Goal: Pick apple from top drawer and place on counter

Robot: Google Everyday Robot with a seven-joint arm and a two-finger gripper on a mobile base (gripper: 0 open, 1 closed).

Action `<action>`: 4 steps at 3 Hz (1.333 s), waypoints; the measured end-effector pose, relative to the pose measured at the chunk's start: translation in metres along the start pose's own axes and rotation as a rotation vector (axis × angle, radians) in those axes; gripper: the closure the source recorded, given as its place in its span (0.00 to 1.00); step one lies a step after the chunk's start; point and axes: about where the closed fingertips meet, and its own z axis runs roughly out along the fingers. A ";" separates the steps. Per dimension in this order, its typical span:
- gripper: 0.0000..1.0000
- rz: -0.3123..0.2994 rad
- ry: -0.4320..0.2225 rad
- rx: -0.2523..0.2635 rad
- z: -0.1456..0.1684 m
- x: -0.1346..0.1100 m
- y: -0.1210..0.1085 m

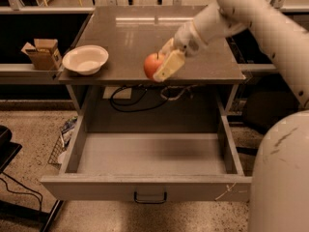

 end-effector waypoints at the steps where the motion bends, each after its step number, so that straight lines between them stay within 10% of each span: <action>1: 1.00 -0.051 0.036 0.004 -0.049 -0.040 0.001; 2: 1.00 -0.003 0.037 0.091 -0.088 -0.049 -0.012; 4: 1.00 0.257 0.037 0.318 -0.061 -0.017 -0.105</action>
Offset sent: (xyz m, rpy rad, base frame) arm 0.0119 -0.0617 0.1224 -0.0134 -0.0935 -0.1766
